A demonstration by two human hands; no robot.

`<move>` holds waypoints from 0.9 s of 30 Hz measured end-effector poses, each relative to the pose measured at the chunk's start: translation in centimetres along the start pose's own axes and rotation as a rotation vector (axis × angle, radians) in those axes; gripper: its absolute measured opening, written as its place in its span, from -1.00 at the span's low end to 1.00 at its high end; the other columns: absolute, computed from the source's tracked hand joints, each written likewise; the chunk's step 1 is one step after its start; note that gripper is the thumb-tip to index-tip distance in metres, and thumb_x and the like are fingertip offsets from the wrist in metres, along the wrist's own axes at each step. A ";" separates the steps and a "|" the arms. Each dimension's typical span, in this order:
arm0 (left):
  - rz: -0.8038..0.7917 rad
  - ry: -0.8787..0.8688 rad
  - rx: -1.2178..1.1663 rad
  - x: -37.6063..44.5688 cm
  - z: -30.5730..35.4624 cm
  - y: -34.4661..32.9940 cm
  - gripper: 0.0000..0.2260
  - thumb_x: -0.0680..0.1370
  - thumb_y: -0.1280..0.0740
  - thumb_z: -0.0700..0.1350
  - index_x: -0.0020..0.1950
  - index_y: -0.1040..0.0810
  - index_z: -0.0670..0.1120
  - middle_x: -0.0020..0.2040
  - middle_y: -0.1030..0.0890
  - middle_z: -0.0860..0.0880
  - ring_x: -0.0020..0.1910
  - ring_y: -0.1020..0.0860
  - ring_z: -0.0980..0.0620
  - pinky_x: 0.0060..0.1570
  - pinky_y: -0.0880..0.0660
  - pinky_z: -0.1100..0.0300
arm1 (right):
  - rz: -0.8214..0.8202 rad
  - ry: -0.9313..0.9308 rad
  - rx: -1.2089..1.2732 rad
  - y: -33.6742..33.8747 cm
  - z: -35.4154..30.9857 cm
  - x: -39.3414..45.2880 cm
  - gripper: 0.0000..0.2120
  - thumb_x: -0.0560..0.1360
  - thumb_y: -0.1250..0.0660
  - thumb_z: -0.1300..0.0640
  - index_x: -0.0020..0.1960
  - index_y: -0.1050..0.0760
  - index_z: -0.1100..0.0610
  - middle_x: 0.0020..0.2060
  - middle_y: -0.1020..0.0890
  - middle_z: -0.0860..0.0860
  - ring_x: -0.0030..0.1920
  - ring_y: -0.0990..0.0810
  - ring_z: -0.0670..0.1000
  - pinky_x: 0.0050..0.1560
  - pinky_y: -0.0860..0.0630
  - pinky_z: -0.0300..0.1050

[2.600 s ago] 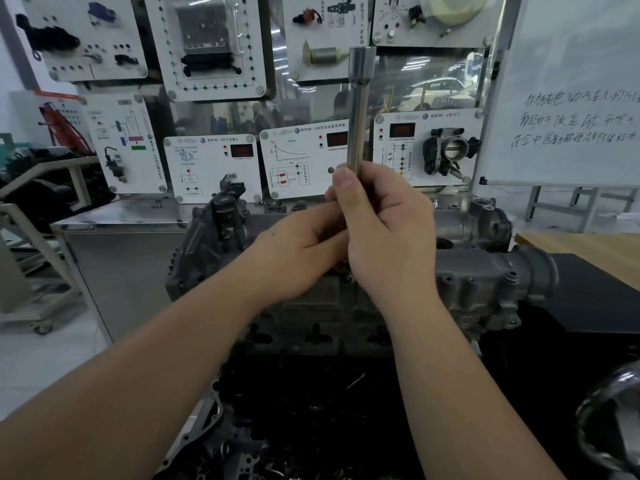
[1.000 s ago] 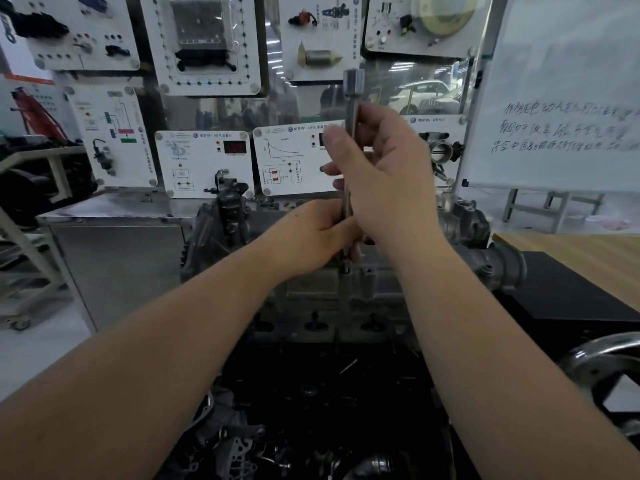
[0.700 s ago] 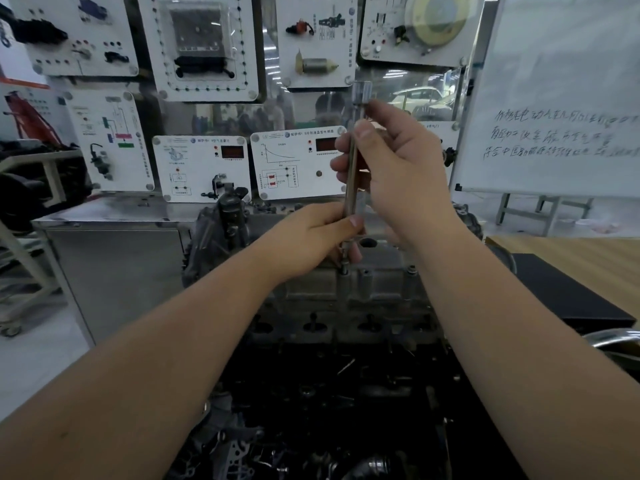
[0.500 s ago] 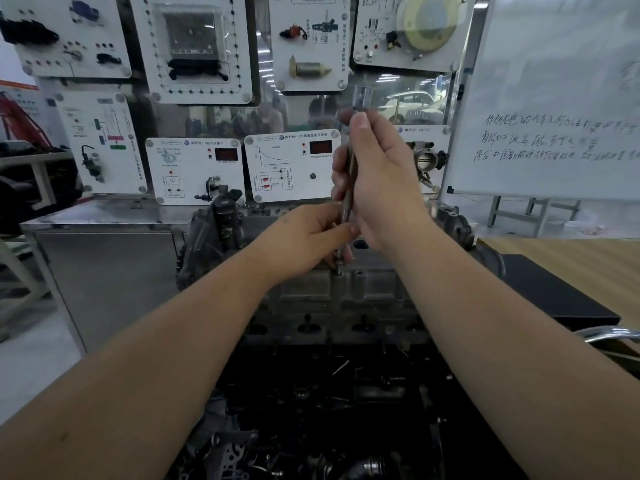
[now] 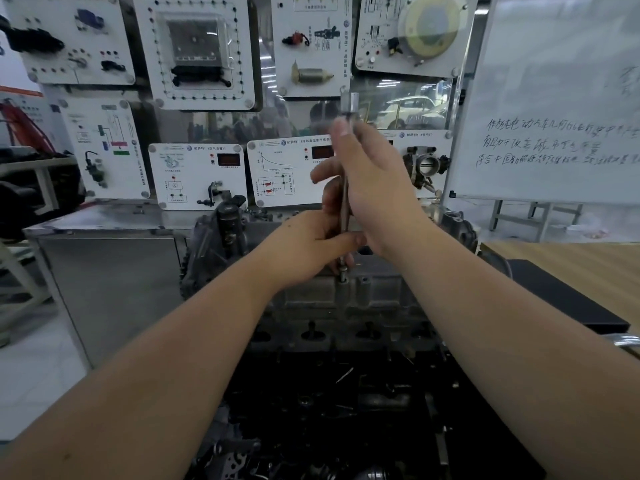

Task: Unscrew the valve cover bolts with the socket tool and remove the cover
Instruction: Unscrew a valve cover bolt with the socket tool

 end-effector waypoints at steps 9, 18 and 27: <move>0.013 -0.003 -0.194 -0.1 0.0 0.1 -0.79 0.55 -0.33 0.10 -0.27 -0.65 0.17 -0.18 -0.72 0.02 -0.02 -0.71 -0.08 0.15 -0.60 -0.14 | 0.028 0.029 -0.014 0.8 0.0 -0.1 -0.70 0.72 -0.14 -0.01 0.23 -0.57 0.12 -0.29 -0.70 0.02 -0.43 -0.58 -0.02 -0.39 -0.53 -0.12; 0.063 -0.065 -0.087 0.0 -0.3 0.2 -0.76 0.51 -0.39 0.19 -0.14 -0.61 0.02 -0.36 -0.62 0.12 -0.42 -0.52 0.25 -0.34 -0.38 0.42 | 0.054 0.105 -0.028 0.7 -0.2 -0.5 -0.96 0.66 -0.29 0.00 0.04 -0.49 -0.06 -0.24 -0.70 -0.03 -0.39 -0.66 0.03 -0.38 -0.56 -0.11; 0.021 -0.023 -0.122 0.2 -0.8 0.1 -0.69 0.50 -0.36 0.20 0.01 -0.64 -0.03 -0.15 -0.72 0.05 -0.07 -0.69 -0.03 0.13 -0.59 -0.13 | 0.037 0.079 -0.126 0.8 -0.3 -0.5 -0.77 0.71 -0.14 0.01 0.07 -0.55 0.03 -0.34 -0.67 -0.06 -0.38 -0.57 -0.06 -0.33 -0.52 -0.10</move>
Point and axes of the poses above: each hand's wrist, its own x-axis towards the middle knuckle, its own y-axis out of the back of the hand, z = x × y, the point moved 8 cm from there along x, towards the middle knuckle
